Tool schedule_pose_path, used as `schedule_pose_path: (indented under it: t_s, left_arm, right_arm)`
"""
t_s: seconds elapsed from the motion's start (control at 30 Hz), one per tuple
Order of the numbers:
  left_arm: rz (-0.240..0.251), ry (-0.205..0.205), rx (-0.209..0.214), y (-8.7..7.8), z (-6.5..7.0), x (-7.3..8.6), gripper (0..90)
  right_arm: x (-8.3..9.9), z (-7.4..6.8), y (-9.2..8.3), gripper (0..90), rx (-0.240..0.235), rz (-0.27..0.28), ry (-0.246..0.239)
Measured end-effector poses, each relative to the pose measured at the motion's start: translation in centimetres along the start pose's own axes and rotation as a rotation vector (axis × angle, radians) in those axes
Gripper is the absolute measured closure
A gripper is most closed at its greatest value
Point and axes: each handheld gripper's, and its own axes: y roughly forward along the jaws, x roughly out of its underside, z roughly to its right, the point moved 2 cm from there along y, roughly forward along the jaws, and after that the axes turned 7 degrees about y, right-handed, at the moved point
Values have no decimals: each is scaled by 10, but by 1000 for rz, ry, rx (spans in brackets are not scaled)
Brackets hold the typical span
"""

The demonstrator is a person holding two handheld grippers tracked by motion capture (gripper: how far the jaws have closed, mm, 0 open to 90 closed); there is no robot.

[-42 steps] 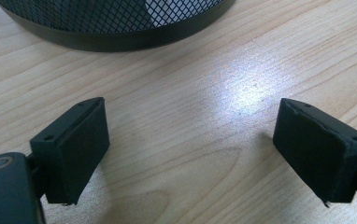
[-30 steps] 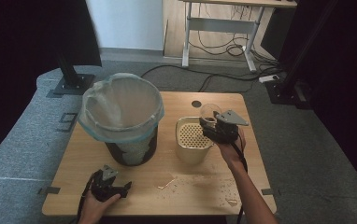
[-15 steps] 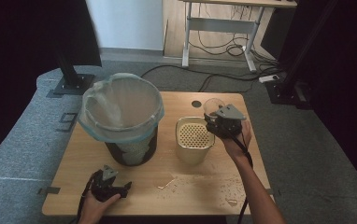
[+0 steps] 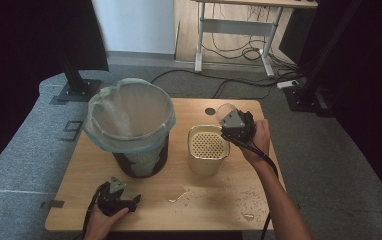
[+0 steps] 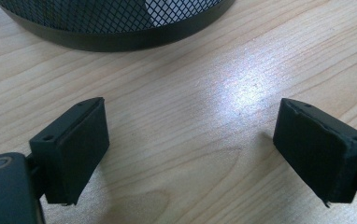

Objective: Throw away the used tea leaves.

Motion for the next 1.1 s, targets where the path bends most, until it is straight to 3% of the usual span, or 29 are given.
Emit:
schedule_pose_path:
  t_s: [0.13, 0.17, 0.2, 0.3, 0.37, 0.4, 0.47, 0.5, 0.53, 0.57, 0.6, 0.63, 0.7, 0.73, 0.77, 1.1]
  left_arm:
    - [-2, 1, 0, 0, 0, 0, 102]
    - [-2, 1, 0, 0, 0, 0, 102]
    - [-1, 0, 0, 0, 0, 0, 102]
    - [-1, 0, 0, 0, 0, 0, 102]
    - [-1, 0, 0, 0, 0, 0, 102]
    - [-2, 1, 0, 0, 0, 0, 102]
    - [-1, 0, 0, 0, 0, 0, 102]
    - [-1, 0, 0, 0, 0, 0, 102]
    - [-1, 0, 0, 0, 0, 0, 102]
    - [-1, 0, 0, 0, 0, 0, 102]
    - [-1, 0, 0, 0, 0, 0, 102]
    - [-1, 0, 0, 0, 0, 0, 102]
    - [-1, 0, 0, 0, 0, 0, 102]
    - [-1, 0, 0, 0, 0, 0, 102]
    - [-1, 0, 0, 0, 0, 0, 102]
    - [-2, 1, 1, 0, 0, 0, 102]
  right_arm:
    - [-2, -8, 5, 390, 45, -40, -144]
    - [-2, -8, 5, 390, 45, -40, -144]
    - [-2, -11, 8, 391, 59, -57, -212]
    - [-3, -13, 10, 391, 77, -65, -252]
    - [-2, -17, 13, 391, 106, -82, -324]
    - [-1, -20, 16, 391, 125, -95, -399]
    - [-1, -21, 18, 393, 141, -101, -456]
    - [-1, -21, 18, 393, 141, -101, -456]
    - [0, -25, 20, 393, 168, -110, -541]
    - [0, -25, 20, 393, 168, -110, -541]
    - [2, -28, 22, 393, 182, -121, -588]
    - [2, -28, 22, 393, 182, -121, -588]
    - [2, -32, 23, 394, 206, -128, -658]
    - [2, -32, 23, 394, 206, -128, -658]
    - [2, -35, 24, 394, 219, -131, -708]
    - [0, -46, 28, 397, 266, -128, -903]
